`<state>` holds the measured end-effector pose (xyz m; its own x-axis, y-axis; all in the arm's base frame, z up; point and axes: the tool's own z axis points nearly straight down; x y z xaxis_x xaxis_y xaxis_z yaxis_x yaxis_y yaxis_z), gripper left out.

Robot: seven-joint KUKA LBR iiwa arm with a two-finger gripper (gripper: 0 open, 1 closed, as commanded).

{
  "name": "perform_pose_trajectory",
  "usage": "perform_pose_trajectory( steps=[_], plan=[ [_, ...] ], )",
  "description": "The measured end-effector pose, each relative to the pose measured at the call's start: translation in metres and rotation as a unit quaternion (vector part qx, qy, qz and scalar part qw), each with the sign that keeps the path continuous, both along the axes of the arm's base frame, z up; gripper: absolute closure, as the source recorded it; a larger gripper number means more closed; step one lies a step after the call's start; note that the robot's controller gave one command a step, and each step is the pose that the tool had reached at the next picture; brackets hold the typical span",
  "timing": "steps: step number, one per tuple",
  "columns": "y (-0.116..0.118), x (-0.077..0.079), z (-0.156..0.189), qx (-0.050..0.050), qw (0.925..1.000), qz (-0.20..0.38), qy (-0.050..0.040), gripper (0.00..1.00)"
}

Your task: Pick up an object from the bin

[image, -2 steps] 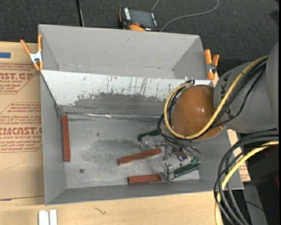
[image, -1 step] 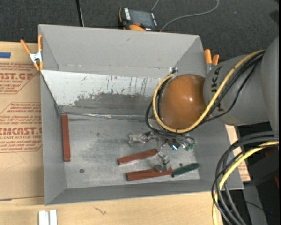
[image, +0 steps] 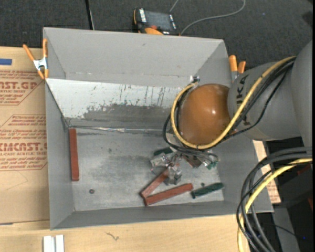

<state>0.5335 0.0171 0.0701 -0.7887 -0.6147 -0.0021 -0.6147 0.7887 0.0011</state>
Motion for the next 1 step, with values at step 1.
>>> perform_pose_trajectory(
  steps=[1],
  plan=[
    [-0.0308,0.0292,0.1564,-0.001,0.9994,0.034,-0.0054,1.00]
  ],
)
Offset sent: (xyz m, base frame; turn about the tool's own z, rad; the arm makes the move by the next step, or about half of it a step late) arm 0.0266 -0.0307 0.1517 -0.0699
